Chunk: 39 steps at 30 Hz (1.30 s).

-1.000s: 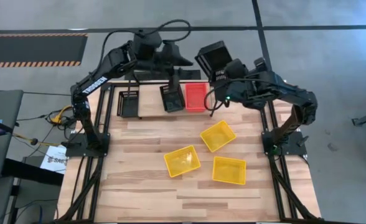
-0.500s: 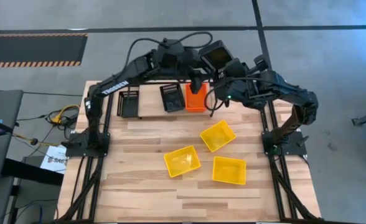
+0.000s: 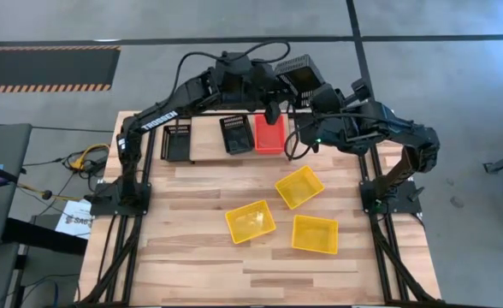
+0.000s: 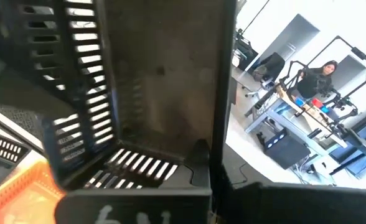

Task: Stack baskets on shelf by color
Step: Stack the bottom black bin on top of the black bin on the shelf

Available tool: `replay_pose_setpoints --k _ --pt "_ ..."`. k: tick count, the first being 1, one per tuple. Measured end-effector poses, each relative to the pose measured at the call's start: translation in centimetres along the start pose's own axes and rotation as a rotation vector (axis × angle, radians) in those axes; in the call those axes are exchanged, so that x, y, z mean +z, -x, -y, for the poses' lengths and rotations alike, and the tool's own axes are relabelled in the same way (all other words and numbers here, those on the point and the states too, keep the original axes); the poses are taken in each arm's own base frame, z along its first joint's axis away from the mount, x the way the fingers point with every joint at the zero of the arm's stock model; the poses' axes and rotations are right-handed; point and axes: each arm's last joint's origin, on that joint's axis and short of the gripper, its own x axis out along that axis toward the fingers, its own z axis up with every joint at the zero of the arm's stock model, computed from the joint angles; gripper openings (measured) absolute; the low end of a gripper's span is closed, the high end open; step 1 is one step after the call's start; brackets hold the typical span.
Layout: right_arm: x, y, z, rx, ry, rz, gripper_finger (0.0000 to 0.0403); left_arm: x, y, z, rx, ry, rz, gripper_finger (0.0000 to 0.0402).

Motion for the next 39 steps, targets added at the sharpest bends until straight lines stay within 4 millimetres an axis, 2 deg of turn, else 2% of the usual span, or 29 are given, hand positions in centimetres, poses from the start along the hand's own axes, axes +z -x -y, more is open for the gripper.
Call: replay_pose_setpoints --k 2,5,10,15,19,24,28,31,39 --pt "0.0 0.2 -0.1 0.008 0.002 0.005 0.0005 0.0 0.0 -0.1 0.009 -0.013 -0.005 0.0032" --pt "0.0 0.5 -0.1 0.016 0.004 0.009 0.0004 0.0 0.0 -0.3 0.006 -0.014 -0.004 0.0010" --pt "-0.1 0.8 -0.3 0.043 0.015 0.007 0.0009 0.0 0.0 -0.3 0.008 -0.017 -0.001 0.0002" --pt "-0.1 1.7 -0.4 0.167 0.074 -0.004 0.0032 0.0 0.0 -0.4 0.038 -0.016 -0.006 0.0000" --pt "0.0 2.1 -0.6 0.199 0.083 -0.002 0.0073 0.1 0.1 -0.5 0.048 -0.018 0.005 0.0000" --pt "0.3 2.1 -0.8 0.214 0.076 0.003 0.0145 0.1 0.1 -1.1 0.071 -0.017 0.009 0.0000" --pt "0.9 2.0 0.0 0.221 0.074 0.017 0.0201 0.2 0.2 -1.4 0.073 -0.008 0.009 0.0000" --pt "1.7 2.4 1.1 0.223 0.043 0.044 0.0229 -0.2 0.2 -1.9 0.099 -0.003 -0.027 0.0000" --pt "3.9 5.5 5.1 0.243 -0.025 0.219 0.0237 -2.1 0.8 -4.7 0.250 0.014 -0.228 0.0000"
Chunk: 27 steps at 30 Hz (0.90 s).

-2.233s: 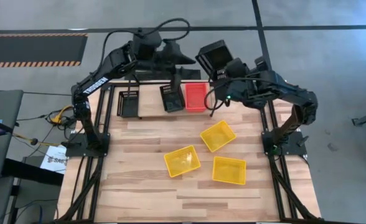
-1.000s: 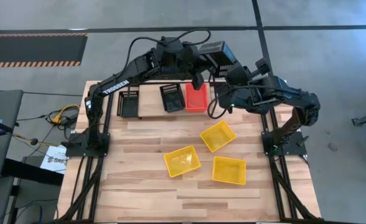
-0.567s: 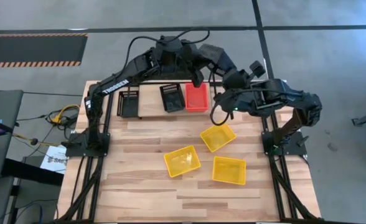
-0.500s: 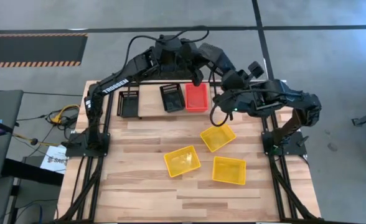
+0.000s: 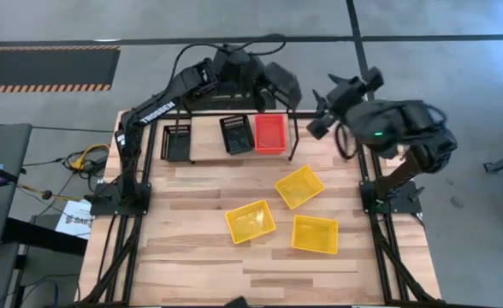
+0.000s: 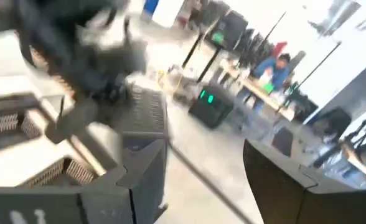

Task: Stack baskets on shelf by color
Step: Stack the bottom black bin on top of the black bin on the shelf

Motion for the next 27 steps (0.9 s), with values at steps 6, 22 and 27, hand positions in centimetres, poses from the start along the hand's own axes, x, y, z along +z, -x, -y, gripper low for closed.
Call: replay_pose_setpoints --k 6,22,27 --pt "0.2 2.4 3.1 -0.021 -0.013 0.054 0.0229 -2.7 1.2 -2.1 0.088 0.084 -0.291 0.0000" --pt "-1.2 3.2 8.3 -0.108 -0.048 0.040 0.0223 -5.5 4.0 -3.8 -0.013 0.344 -0.653 0.0000" --pt "-1.4 2.8 8.4 -0.131 -0.022 0.020 0.0223 -5.6 4.0 -6.7 -0.037 0.543 -0.651 0.0000"
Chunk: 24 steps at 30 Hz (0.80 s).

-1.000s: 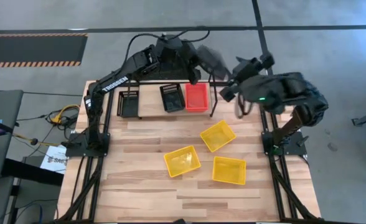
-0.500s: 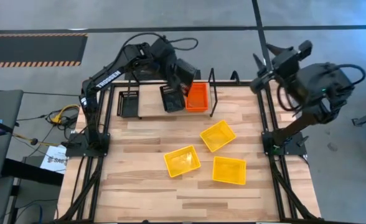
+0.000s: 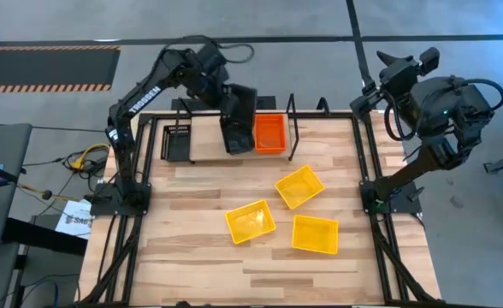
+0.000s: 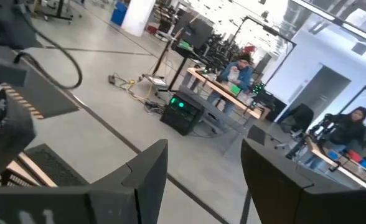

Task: Stack baskets on shelf by color
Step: Stack the bottom black bin on top of the black bin on the shelf

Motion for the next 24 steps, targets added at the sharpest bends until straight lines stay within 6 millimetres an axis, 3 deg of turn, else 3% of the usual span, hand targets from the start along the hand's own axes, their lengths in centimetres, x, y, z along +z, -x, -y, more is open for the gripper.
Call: replay_pose_setpoints --k 5,8,16,20,24 --pt "0.1 -0.1 -0.4 -0.001 0.007 -0.003 0.0223 0.8 0.4 -2.1 0.009 0.183 0.015 0.0000" --pt "0.2 -0.2 -0.5 -0.001 0.004 -0.002 0.0223 0.9 -0.4 -2.8 0.007 0.291 -0.012 0.0000" --pt "0.2 -0.2 -1.0 0.001 0.007 -0.004 0.0223 -1.0 -7.0 -3.6 0.062 0.359 -0.253 0.0000" --pt "0.3 -0.3 -1.4 0.001 0.017 -0.006 0.0223 -1.5 -9.8 -3.4 -0.025 0.385 -0.284 0.0000" --pt "0.4 -0.5 -2.0 0.005 0.031 -0.008 0.0223 -1.2 -11.4 -3.7 -0.078 0.414 -0.243 0.0000"
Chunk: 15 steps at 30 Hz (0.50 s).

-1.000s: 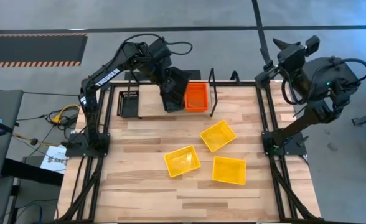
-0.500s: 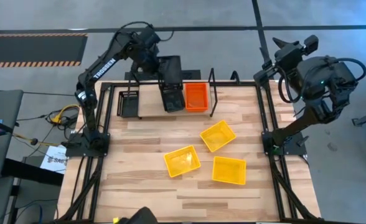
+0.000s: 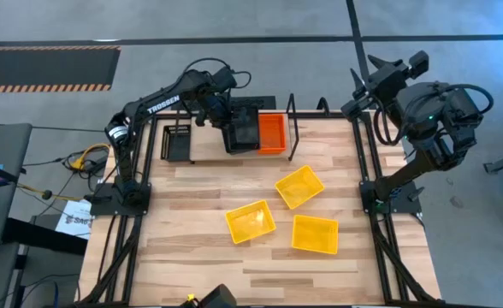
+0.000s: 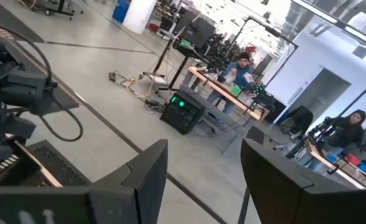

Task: Stack baskets on shelf by color
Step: Stack the bottom black bin on top of the black bin on the shelf

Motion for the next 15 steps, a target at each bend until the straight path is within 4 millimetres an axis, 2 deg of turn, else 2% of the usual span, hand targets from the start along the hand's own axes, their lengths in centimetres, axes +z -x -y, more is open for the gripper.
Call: replay_pose_setpoints --k 5,15 --pt "0.1 -0.1 -0.7 0.022 0.019 -0.001 0.0223 0.6 -0.4 -0.3 -0.034 0.040 0.020 0.0000" --pt "-0.2 -0.2 -1.1 0.025 0.069 -0.011 0.0223 0.5 -0.1 -1.7 0.027 0.106 -0.035 0.0000"
